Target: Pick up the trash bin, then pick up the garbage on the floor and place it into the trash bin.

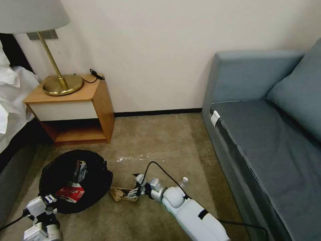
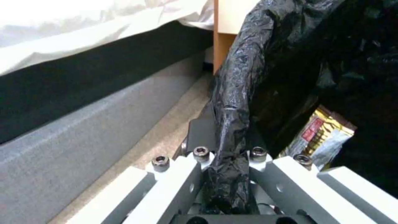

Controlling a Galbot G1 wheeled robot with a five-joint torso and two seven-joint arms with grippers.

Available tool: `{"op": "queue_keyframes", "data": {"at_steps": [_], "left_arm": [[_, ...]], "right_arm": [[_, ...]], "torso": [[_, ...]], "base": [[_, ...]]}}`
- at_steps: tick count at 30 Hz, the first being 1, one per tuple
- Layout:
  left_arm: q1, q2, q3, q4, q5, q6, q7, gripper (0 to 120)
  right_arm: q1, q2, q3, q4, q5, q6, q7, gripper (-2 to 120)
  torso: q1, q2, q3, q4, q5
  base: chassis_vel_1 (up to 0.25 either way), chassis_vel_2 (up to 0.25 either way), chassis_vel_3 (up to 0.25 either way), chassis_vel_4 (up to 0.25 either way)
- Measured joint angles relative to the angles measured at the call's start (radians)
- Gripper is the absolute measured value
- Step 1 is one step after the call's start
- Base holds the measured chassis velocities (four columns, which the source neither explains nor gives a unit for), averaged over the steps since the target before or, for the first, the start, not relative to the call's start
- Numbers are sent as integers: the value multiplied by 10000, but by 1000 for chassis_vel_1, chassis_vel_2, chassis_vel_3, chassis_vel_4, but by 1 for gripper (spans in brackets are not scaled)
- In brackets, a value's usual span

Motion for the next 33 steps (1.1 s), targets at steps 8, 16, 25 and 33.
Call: {"op": "queue_keyframes", "data": {"at_steps": [8,16,25,33], "left_arm": [[191,-129,15,-20,-18,-227,-68,3],[174,-151,27,10,-17,-205,-76,3],[169,-150,31,17,-15,-134,-76,3],[190,-157,40,15,-4,-125,-76,3]], "right_arm": [[611,382,-244,-1208,-405,98,-122,100],[977,760,-112,-2332,-724,228,-181,100],[972,766,-139,-2640,-1134,172,-187,100],[920,759,-97,-2766,-1314,153,-170,88]], "torso": [[0,0,0,0,0],[0,0,0,0,-1],[0,-1,0,0,0],[0,0,0,0,0]], "base": [[0,0,0,0],[0,0,0,0],[0,0,0,0],[0,0,0,0]]}}
